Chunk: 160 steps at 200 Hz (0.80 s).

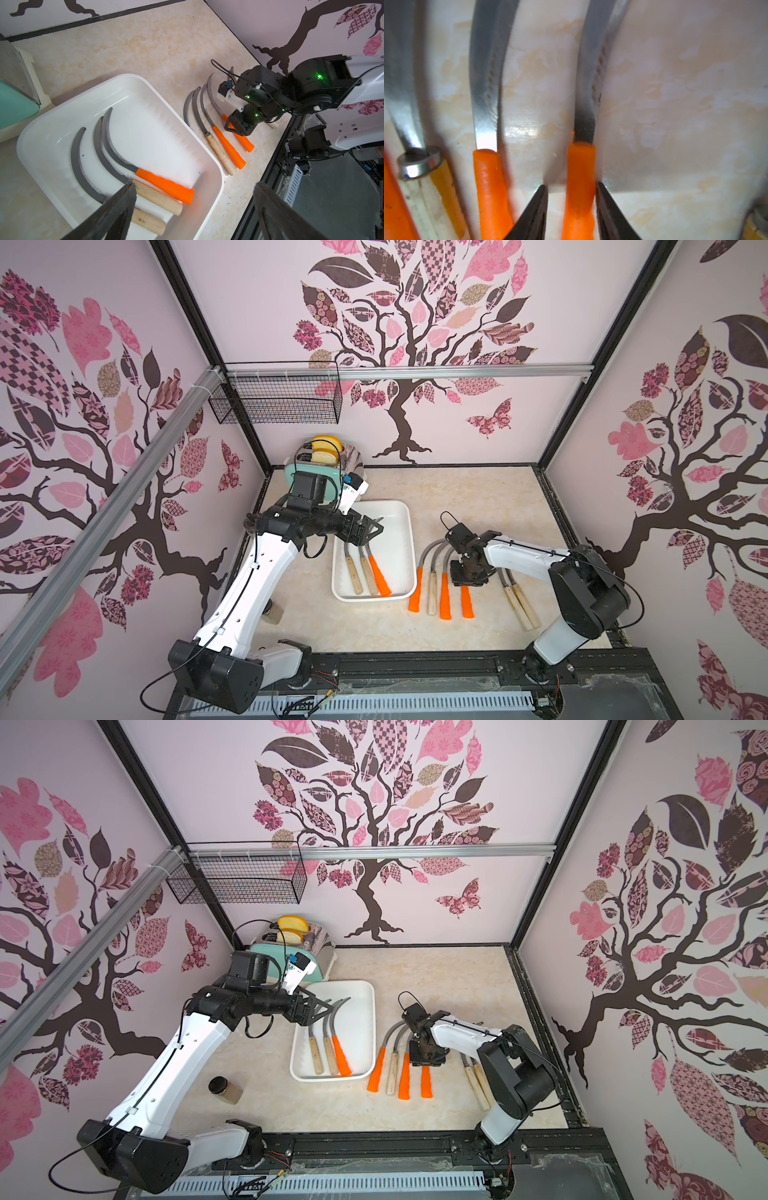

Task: Put small sickles into storage boxes
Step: Move the storage box, then pick up the sickle at the center of the board.

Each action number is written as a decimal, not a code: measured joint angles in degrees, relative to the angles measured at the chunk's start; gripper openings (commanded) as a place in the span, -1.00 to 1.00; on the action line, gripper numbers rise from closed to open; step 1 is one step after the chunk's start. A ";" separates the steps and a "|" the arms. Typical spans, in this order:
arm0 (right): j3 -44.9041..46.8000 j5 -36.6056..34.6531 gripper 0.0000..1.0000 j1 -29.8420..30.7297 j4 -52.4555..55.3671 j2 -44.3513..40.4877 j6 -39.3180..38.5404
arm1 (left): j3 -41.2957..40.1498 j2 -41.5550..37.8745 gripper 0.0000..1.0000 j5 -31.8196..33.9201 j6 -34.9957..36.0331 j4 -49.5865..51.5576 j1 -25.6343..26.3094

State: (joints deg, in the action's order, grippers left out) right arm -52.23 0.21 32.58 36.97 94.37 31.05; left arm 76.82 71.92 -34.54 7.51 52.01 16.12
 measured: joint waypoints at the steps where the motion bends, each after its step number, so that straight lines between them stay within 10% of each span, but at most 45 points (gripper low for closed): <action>1: 0.02 0.00 -0.17 -0.02 0.00 -0.02 0.02 | 0.00 0.00 0.85 0.00 0.00 0.00 0.00; 160: 2.78 -0.13 -0.22 0.02 -0.79 -2.58 0.94 | -0.11 -0.42 0.86 -0.70 0.02 0.11 0.00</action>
State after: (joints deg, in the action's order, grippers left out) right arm -49.45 0.08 32.60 36.18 91.79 31.99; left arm 76.71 71.50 -35.24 7.53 52.12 16.12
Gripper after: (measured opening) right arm 0.400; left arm 0.930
